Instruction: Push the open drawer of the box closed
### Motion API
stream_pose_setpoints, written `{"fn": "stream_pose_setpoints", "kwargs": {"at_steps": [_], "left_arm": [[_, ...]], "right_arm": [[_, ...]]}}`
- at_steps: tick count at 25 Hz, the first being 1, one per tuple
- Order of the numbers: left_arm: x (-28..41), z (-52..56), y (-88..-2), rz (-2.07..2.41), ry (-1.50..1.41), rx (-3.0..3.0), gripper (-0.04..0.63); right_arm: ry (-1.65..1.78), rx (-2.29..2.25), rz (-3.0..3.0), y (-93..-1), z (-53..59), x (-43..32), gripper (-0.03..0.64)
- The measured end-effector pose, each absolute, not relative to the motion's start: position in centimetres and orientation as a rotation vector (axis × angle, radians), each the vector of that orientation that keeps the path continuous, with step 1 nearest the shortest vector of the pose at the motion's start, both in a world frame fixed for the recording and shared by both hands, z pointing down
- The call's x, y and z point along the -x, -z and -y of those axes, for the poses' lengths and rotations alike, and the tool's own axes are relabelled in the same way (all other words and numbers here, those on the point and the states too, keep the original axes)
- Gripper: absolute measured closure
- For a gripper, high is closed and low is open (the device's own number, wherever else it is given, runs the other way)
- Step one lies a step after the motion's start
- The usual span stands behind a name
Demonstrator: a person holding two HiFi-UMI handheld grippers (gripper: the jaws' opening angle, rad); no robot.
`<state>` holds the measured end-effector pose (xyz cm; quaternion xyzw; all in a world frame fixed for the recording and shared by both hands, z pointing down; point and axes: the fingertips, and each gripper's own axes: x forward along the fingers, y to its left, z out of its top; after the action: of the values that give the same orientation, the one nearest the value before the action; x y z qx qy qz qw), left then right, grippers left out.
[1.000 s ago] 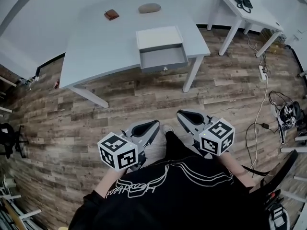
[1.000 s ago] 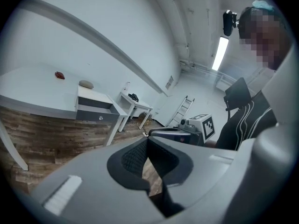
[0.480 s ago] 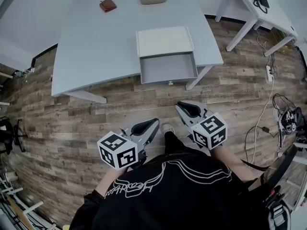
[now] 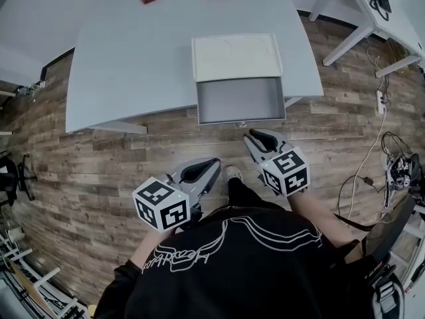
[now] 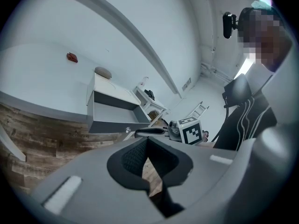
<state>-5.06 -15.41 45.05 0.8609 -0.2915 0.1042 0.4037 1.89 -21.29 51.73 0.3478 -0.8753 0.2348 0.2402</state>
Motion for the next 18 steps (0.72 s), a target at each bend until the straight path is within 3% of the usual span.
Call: {"fn": "stream_pose_setpoints", "kwargs": {"at_steps": [18], "left_arm": [[5.20,15.93,-45.29,0.742,-0.259,-2.157,0.588]], "right_arm": [[-0.654,-0.997,2.357,-52.85,22.34,-1.32,0.552]]}}
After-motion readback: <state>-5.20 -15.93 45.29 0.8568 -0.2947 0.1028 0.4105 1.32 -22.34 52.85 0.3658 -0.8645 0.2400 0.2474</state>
